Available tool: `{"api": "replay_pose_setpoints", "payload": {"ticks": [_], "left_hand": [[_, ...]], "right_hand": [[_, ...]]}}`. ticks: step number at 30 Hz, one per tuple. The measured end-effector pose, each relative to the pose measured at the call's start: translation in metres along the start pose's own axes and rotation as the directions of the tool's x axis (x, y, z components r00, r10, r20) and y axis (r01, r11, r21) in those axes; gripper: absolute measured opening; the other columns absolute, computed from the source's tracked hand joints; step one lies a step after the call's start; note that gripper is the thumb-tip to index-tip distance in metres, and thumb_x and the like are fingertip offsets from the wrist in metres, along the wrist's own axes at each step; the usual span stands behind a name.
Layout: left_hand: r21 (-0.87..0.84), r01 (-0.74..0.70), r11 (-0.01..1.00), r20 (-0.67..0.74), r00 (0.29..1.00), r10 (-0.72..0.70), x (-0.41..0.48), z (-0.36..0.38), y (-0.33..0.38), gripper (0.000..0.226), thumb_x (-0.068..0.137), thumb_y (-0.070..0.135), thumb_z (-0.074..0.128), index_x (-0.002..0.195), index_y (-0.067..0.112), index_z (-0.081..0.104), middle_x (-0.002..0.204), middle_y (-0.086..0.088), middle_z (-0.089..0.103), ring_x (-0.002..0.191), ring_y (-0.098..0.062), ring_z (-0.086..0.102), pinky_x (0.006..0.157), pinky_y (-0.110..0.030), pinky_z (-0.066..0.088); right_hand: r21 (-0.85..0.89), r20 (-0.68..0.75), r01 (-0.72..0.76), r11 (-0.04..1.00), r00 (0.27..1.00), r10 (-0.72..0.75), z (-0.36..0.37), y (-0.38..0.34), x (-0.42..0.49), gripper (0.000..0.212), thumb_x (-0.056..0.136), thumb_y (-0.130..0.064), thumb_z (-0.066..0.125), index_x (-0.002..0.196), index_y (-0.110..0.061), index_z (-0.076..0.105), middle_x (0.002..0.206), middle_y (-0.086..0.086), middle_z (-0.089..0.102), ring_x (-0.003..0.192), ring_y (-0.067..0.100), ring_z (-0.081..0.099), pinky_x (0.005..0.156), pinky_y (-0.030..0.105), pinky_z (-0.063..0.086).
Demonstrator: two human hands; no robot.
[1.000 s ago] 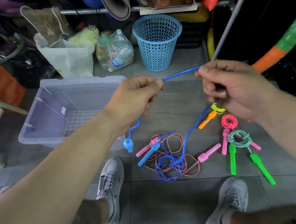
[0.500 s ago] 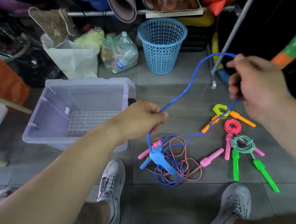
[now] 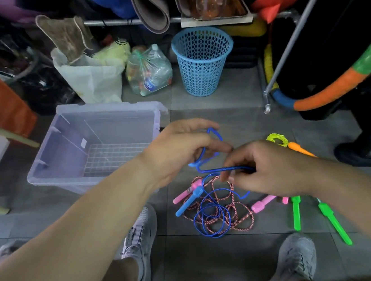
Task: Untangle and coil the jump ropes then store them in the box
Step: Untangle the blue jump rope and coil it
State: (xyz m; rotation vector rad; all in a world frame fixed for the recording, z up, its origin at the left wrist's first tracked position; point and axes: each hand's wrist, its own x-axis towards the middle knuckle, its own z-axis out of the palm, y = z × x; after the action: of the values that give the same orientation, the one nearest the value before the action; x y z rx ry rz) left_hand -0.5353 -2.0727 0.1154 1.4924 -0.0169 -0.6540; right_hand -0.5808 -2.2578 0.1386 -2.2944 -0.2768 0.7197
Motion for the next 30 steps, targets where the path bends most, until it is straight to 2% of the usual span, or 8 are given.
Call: {"api": "replay_pose_setpoints", "payload": {"ticks": [3,7,10,13,17,23,26,30], "left_hand": [[-0.095,0.095,0.991,0.001,0.995,-0.096,-0.002,0.005,-0.003,0.069,0.063,0.007,0.078,0.126,0.008,0.050,0.106,-0.027,0.072,0.091,-0.036,0.070,0.084,-0.046,0.059],[-0.068,0.082,0.994,0.087,0.993,-0.076,-0.006,0.009,0.001,0.012,0.095,-0.002,0.058,0.106,0.002,0.058,0.097,-0.018,0.075,0.083,-0.033,0.075,0.069,-0.035,0.062],[0.096,0.066,0.993,0.135,0.988,-0.078,-0.008,0.010,0.001,0.011,0.101,0.003,0.051,0.101,0.001,0.062,0.094,-0.010,0.077,0.073,-0.027,0.074,0.067,-0.031,0.061],[0.083,0.088,0.993,0.157,0.983,-0.101,-0.006,0.008,0.004,0.022,0.102,0.013,0.051,0.105,-0.002,0.067,0.096,-0.017,0.076,0.061,-0.022,0.066,0.063,-0.030,0.057],[-0.020,0.141,0.990,0.178,0.975,-0.135,-0.007,0.011,0.004,0.020,0.101,0.015,0.051,0.094,0.006,0.067,0.070,-0.014,0.070,0.051,-0.017,0.058,0.054,-0.025,0.050],[-0.114,0.073,0.991,0.132,0.990,-0.058,-0.007,0.011,0.004,0.019,0.103,0.015,0.050,0.097,0.008,0.067,0.069,-0.005,0.063,0.045,-0.009,0.041,0.057,-0.025,0.051],[-0.201,0.024,0.979,0.112,0.994,-0.002,-0.008,0.010,0.009,0.016,0.102,0.010,0.049,0.101,0.006,0.064,0.073,-0.004,0.066,0.047,-0.009,0.042,0.054,-0.026,0.051],[-0.201,0.014,0.980,0.118,0.993,0.010,-0.008,0.003,0.015,0.012,0.099,0.008,0.051,0.101,0.002,0.061,0.070,-0.005,0.067,0.048,-0.012,0.048,0.053,-0.027,0.053]], "right_hand": [[-0.047,-0.191,0.119,0.992,0.973,-0.126,-0.004,0.009,0.005,0.024,0.087,-0.013,0.061,0.084,-0.032,0.076,0.068,0.001,0.069,0.066,0.020,0.066,0.061,0.038,0.054],[-0.029,-0.407,0.163,0.986,0.899,-0.161,-0.007,0.025,0.012,0.009,0.082,-0.021,0.075,0.077,-0.027,0.069,0.061,-0.008,0.064,0.052,0.006,0.051,0.054,0.029,0.044],[0.036,-0.501,0.124,0.992,0.861,-0.090,-0.006,0.032,0.015,0.030,0.069,-0.042,0.084,0.084,-0.029,0.061,0.071,-0.017,0.064,0.055,0.006,0.052,0.055,0.029,0.049],[0.203,-0.470,0.112,0.973,0.883,-0.003,-0.006,0.036,0.019,0.042,0.062,-0.050,0.085,0.096,-0.033,0.067,0.090,-0.014,0.071,0.061,0.008,0.055,0.060,0.030,0.053],[0.459,-0.364,0.148,0.876,0.931,0.034,-0.013,0.036,0.024,0.012,0.084,-0.023,0.076,0.095,-0.021,0.072,0.083,0.003,0.075,0.056,0.011,0.057,0.055,0.025,0.047],[0.454,-0.180,0.170,0.874,0.979,-0.097,-0.012,0.036,0.020,0.022,0.084,-0.030,0.075,0.104,-0.021,0.068,0.084,-0.001,0.074,0.071,0.010,0.061,0.063,0.027,0.047],[0.324,-0.109,0.099,0.941,0.992,-0.067,-0.008,0.039,0.022,0.030,0.085,-0.016,0.078,0.111,-0.023,0.065,0.091,0.006,0.075,0.079,0.016,0.064,0.076,0.042,0.051],[0.324,-0.253,0.159,0.933,0.965,-0.076,-0.011,0.034,0.020,0.015,0.098,-0.015,0.059,0.084,-0.017,0.062,0.068,0.004,0.070,0.064,0.019,0.063,0.067,0.032,0.050]]}}
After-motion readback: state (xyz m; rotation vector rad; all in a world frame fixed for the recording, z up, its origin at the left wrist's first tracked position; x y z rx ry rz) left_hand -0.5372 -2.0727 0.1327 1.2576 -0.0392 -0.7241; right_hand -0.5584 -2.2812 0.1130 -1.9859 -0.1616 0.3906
